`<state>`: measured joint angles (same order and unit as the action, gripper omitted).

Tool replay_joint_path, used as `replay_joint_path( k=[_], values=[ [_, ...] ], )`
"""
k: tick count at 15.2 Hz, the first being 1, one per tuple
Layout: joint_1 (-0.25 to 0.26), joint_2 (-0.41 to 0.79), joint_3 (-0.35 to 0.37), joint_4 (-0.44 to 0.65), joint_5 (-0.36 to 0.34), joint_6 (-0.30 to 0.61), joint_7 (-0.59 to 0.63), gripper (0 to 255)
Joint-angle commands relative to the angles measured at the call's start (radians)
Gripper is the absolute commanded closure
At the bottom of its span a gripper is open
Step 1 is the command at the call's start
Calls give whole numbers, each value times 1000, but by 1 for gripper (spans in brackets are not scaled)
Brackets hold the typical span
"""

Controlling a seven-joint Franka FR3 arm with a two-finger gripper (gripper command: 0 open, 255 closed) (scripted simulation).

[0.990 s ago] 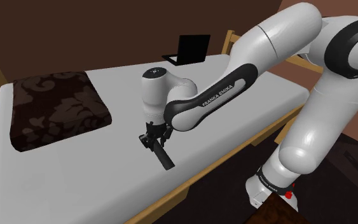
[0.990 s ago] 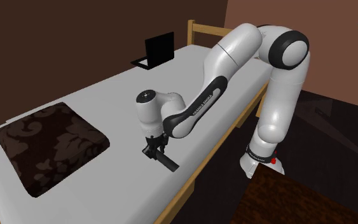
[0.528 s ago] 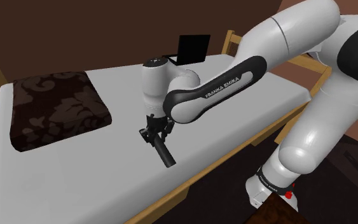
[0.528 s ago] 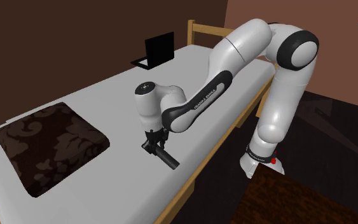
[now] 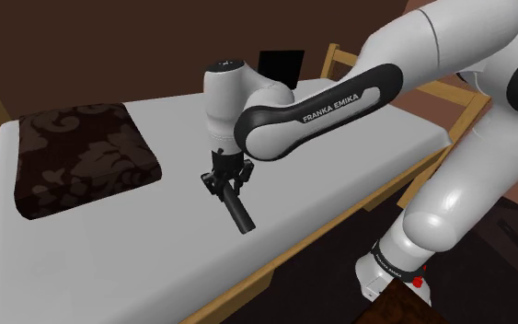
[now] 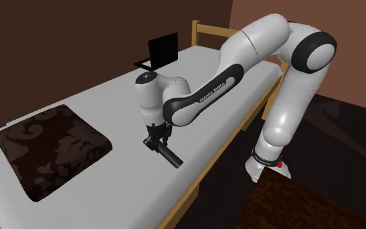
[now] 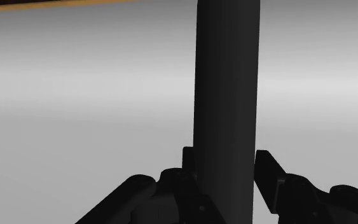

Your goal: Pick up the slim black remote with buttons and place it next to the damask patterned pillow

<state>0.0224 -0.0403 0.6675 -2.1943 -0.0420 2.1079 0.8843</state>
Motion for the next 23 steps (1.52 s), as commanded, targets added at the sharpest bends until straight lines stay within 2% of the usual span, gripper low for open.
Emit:
replay_joint_path(
  k=[1, 23],
  values=[
    [0, -14, -2, 15, 10, -26, -9, 255],
    [-5, -106, -27, 231, 67, -315, -67, 255]
  ],
)
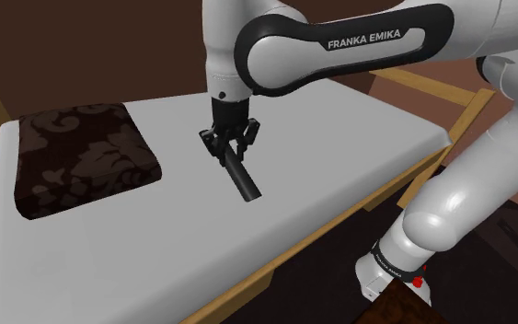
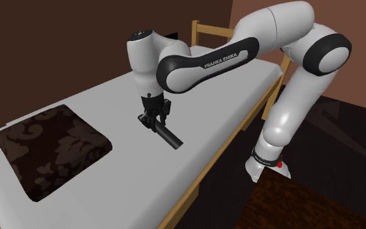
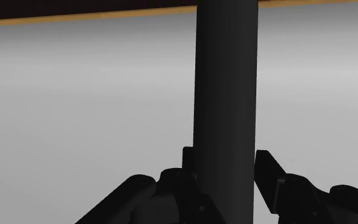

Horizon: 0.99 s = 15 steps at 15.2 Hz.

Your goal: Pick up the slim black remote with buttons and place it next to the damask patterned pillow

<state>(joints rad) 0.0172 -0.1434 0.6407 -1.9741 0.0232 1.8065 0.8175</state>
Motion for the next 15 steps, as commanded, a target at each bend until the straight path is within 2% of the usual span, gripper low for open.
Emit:
replay_joint_path(
  k=[1, 8, 15],
  values=[
    [-8, 29, -3, 39, -19, -15, -4, 255],
    [-36, 270, -26, 276, -164, -56, -23, 255],
    [2, 539, -71, 614, -301, -159, -58, 255]
  ],
)
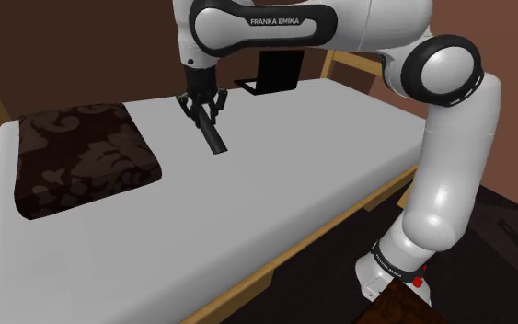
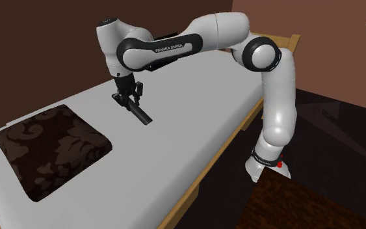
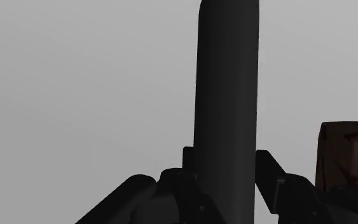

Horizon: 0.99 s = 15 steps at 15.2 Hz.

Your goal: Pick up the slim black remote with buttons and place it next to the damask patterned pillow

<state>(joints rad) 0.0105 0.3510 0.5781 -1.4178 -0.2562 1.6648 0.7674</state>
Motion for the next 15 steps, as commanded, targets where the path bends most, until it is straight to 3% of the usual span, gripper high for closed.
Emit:
replay_joint_path(
  k=[1, 5, 15],
  values=[
    [20, 87, -17, 120, -40, -39, -17, 255],
    [80, 255, -52, 383, -103, -136, -59, 255],
    [39, 231, -50, 204, -96, 14, -38, 255]
  ],
)
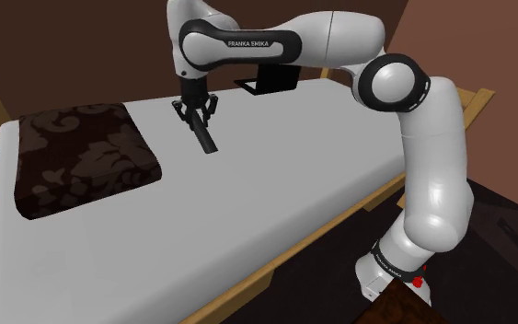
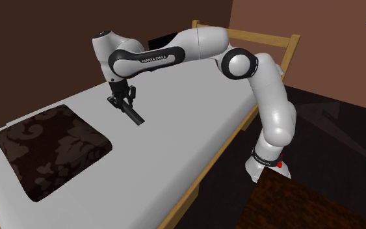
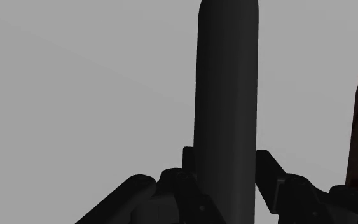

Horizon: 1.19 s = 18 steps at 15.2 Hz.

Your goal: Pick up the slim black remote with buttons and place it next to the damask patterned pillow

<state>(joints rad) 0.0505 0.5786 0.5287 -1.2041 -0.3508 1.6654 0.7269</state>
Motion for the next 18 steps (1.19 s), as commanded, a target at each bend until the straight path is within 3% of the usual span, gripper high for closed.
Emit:
replay_joint_path(
  k=[1, 18],
  values=[
    [-3, 3, -1, -24, -2, 27, 5, 255],
    [-24, 39, -17, -201, -29, 229, 42, 255]
  ],
)
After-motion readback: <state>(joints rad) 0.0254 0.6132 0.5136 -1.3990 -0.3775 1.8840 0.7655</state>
